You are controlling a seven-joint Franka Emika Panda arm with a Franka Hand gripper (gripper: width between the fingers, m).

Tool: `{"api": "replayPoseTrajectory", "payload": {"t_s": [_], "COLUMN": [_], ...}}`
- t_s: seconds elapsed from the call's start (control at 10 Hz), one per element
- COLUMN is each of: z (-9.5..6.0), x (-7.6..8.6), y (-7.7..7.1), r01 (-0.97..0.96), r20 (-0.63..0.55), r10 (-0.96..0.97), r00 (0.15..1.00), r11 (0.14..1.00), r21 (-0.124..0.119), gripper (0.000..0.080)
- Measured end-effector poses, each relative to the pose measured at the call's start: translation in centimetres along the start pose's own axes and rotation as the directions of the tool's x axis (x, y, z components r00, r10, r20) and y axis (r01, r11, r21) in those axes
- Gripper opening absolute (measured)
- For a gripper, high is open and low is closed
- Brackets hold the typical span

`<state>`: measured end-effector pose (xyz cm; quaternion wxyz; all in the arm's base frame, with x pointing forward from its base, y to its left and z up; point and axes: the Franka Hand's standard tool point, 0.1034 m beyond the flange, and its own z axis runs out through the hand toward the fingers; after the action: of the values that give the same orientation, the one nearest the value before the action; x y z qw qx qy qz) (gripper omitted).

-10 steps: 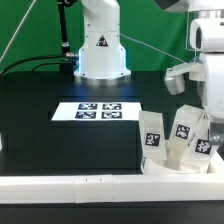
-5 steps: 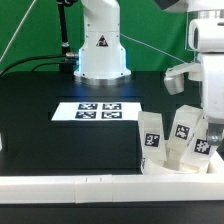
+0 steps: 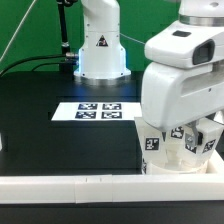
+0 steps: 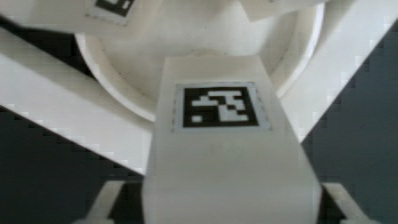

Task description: Assemble stool

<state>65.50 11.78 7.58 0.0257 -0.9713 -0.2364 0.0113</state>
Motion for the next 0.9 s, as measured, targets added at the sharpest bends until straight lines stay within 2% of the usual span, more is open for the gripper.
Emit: {"api": "replayPoseTrajectory", "payload": {"t_s": [0.4,0.6,0.7,0.8,0.9], "z": [0.0,0.1,0.1,0.2,0.1], "x": [0.0,-0.3,-0.5,-0.7,-0.9], "y": [0.0,0.4,0.6,1.3,1.7], "r01": [-0.254,-0.555,-0.687,-0.801,-0.841], "r20": [-0.001,-0.032,-0.017,0.012,0.028], "r10": [0.254,0.556,0.688,0.803,0.843], "r00": [0.967,0.831,0.726,0.596,0.537], "r11": [0.967,0.831,0.726,0.593,0.532], "r21": [0.002,0.028,0.038,0.082,0.100], "gripper": [0.0343,0.0343,0.0343,0.0343,0.0343]}}
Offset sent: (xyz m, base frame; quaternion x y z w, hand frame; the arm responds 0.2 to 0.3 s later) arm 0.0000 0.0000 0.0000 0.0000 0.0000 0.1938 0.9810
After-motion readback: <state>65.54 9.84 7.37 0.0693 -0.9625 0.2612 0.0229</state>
